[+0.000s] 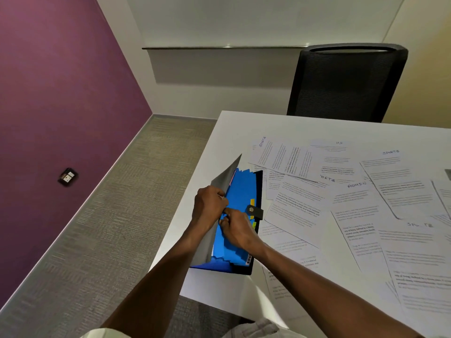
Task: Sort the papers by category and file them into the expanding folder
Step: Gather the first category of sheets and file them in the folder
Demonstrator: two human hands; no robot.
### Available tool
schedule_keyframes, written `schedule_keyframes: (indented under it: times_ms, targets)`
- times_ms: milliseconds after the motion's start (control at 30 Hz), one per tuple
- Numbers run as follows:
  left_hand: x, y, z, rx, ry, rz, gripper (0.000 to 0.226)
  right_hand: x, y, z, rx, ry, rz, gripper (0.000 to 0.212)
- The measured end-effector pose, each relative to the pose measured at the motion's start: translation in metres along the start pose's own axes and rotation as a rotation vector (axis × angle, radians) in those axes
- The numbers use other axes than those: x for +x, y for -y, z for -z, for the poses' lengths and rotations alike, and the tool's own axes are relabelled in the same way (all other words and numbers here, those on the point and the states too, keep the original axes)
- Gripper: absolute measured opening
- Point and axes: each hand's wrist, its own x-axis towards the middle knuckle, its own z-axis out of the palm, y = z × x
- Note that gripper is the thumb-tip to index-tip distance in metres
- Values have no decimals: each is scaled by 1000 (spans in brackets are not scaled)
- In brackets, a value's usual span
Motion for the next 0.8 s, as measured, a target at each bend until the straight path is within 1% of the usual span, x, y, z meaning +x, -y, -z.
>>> schedule_keyframes:
  times_ms: [33,100,167,233,333,467,567,667,733,800]
  targets:
    - [-1,0,-1,52,6,-19,9,-2,0,1,11,39,9,15]
    - [-3,2,-2,120,13,-30,16,-6,-4,3,-10,96,45,17]
    - [-6,5,-7,161,12,-52,22,-10,-15,8,-74,97,48,23]
    - [-9,10,-14,192,26,-54,20,-14,-32,19,-123,51,-3,24]
    - [-13,21,-33,208,60,-31,24,-28,-64,38,-159,-1,-67,18]
    - [-15,35,-65,231,124,16,13,-60,-106,65,-165,-66,-187,21]
    - [-16,42,-84,285,156,7,18,-87,-138,79,-151,-123,-281,23]
    - [-16,49,-100,294,153,5,30,-113,-162,88,-142,-150,-361,23]
    - [-12,53,-107,272,158,35,30,-126,-171,92,-136,-161,-412,21]
    - [-8,55,-111,206,200,99,28,-137,-178,95,-134,-170,-447,21]
